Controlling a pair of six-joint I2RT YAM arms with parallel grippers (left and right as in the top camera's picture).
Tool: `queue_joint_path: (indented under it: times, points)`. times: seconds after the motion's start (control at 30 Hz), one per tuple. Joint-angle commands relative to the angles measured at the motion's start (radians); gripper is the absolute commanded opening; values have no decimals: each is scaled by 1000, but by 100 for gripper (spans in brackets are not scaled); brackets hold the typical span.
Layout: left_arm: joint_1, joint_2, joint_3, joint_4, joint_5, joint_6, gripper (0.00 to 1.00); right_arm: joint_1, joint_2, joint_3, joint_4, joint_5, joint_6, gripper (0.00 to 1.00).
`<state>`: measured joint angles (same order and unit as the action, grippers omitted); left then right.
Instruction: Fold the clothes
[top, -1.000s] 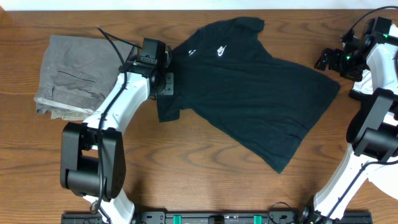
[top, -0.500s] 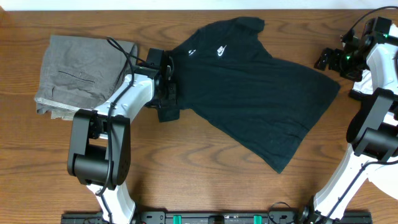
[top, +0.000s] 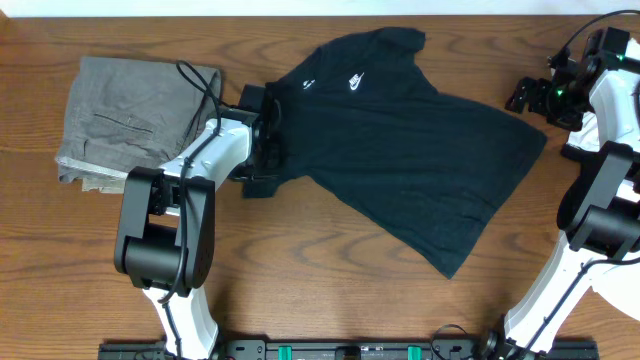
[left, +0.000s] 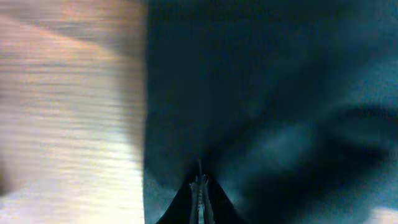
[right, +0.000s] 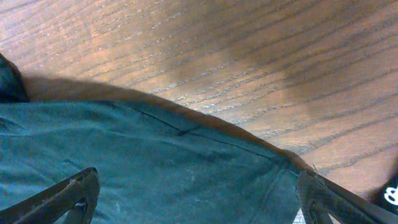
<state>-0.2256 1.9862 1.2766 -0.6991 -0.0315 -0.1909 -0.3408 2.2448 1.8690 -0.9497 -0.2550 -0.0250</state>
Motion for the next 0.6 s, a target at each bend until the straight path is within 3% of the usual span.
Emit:
queue_joint_path:
  times: [0.0,0.57]
  points:
    - [7,38,-14,-16,-223,0,6,-5,7,13,-1,-11,17,99]
    - [6,21,31,3,-212,2,6,-5,7,13,-1,-11,17,99]
